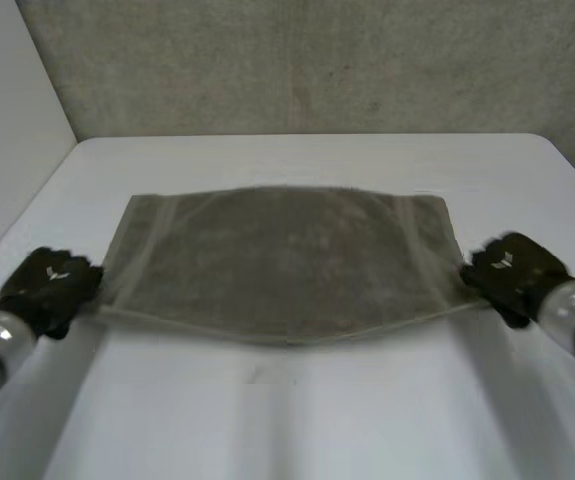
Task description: Fold the towel.
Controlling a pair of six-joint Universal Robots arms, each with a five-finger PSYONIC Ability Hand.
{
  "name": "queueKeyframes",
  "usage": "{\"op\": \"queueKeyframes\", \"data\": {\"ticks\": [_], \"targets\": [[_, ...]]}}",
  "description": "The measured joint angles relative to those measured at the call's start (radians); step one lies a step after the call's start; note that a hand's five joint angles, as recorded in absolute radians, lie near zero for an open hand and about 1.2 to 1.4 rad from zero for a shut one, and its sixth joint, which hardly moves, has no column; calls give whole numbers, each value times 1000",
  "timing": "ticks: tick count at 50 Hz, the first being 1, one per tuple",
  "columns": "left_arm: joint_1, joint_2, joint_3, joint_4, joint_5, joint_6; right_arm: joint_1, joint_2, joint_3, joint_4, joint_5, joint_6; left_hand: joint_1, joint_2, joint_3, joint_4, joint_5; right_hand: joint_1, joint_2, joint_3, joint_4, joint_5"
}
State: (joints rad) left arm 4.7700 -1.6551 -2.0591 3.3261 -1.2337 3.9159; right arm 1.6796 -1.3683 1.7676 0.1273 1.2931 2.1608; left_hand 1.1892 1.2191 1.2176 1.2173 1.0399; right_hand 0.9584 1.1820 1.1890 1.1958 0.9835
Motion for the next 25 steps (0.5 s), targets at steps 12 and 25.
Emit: {"op": "queueKeyframes", "data": {"ticks": [12, 25], "targets": [[106, 314, 20, -430, 230, 100, -112, -285, 12, 371, 16, -171, 5, 0, 0, 0, 0, 0, 0, 0, 0, 0], [-91, -260, 368, -158, 56, 57, 43, 173, -243, 92, 175, 46, 5, 0, 0, 0, 0, 0, 0, 0, 0, 0]]}}
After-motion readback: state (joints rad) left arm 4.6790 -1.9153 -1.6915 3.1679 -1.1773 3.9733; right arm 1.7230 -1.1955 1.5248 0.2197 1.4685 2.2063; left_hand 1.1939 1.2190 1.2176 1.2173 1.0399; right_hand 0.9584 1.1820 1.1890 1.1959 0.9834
